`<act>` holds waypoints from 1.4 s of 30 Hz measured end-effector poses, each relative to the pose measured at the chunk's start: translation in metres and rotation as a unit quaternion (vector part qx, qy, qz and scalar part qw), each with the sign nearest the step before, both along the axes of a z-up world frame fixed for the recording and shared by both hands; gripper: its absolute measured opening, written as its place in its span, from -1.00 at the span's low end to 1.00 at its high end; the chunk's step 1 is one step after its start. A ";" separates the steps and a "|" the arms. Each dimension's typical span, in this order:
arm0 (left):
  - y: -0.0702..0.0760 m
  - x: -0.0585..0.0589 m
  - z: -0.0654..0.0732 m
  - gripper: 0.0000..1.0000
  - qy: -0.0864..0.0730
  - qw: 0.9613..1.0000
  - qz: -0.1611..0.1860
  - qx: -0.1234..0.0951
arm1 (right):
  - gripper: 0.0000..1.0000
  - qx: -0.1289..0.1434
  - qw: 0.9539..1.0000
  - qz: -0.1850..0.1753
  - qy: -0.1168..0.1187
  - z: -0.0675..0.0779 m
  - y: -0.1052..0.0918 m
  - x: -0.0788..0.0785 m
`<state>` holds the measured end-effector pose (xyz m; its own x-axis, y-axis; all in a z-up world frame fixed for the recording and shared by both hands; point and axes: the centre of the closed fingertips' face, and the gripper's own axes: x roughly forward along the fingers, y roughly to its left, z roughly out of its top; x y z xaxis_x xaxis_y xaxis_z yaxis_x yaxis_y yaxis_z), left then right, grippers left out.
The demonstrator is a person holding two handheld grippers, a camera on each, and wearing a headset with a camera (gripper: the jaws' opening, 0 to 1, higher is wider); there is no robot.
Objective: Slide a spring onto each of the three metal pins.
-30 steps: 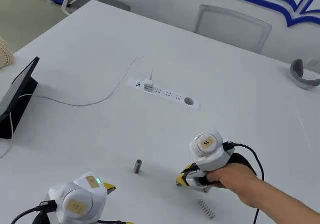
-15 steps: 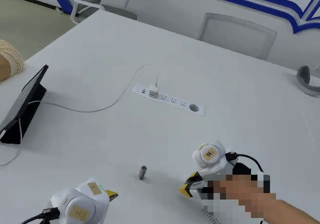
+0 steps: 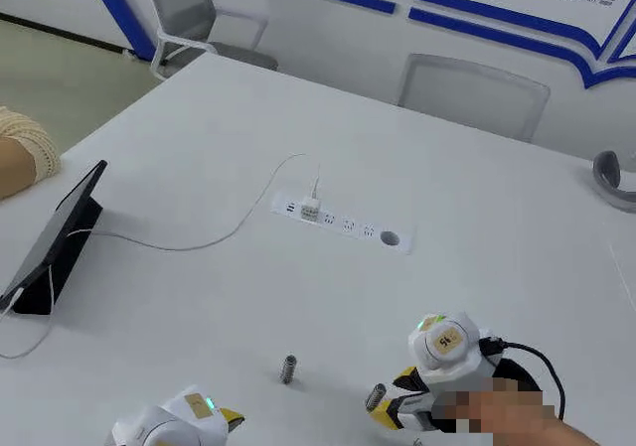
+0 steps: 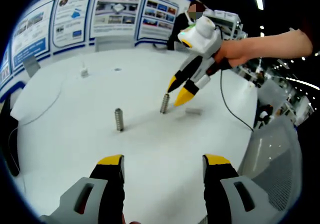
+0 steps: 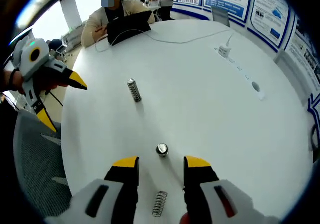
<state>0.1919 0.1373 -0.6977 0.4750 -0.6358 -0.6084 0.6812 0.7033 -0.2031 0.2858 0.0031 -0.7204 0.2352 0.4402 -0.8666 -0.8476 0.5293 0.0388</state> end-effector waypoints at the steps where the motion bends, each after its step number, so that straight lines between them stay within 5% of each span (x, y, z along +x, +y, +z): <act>1: 0.000 0.001 0.001 0.30 0.000 1.000 -0.001 0.000 | -0.25 0.001 1.000 -0.005 -0.003 0.002 -0.003 0.000; 18: 0.004 0.011 0.008 0.31 -0.010 1.000 0.004 0.007 | 0.02 0.071 0.994 -0.070 -0.051 0.040 -0.018 -0.012; 26: 0.003 0.009 0.011 0.32 -0.012 1.000 0.006 0.009 | 0.13 0.095 0.990 -0.092 -0.056 0.043 -0.023 -0.027; 42: -0.001 0.014 0.016 0.32 -0.019 1.000 0.015 0.007 | 0.26 0.151 0.973 -0.165 -0.064 0.042 -0.042 -0.054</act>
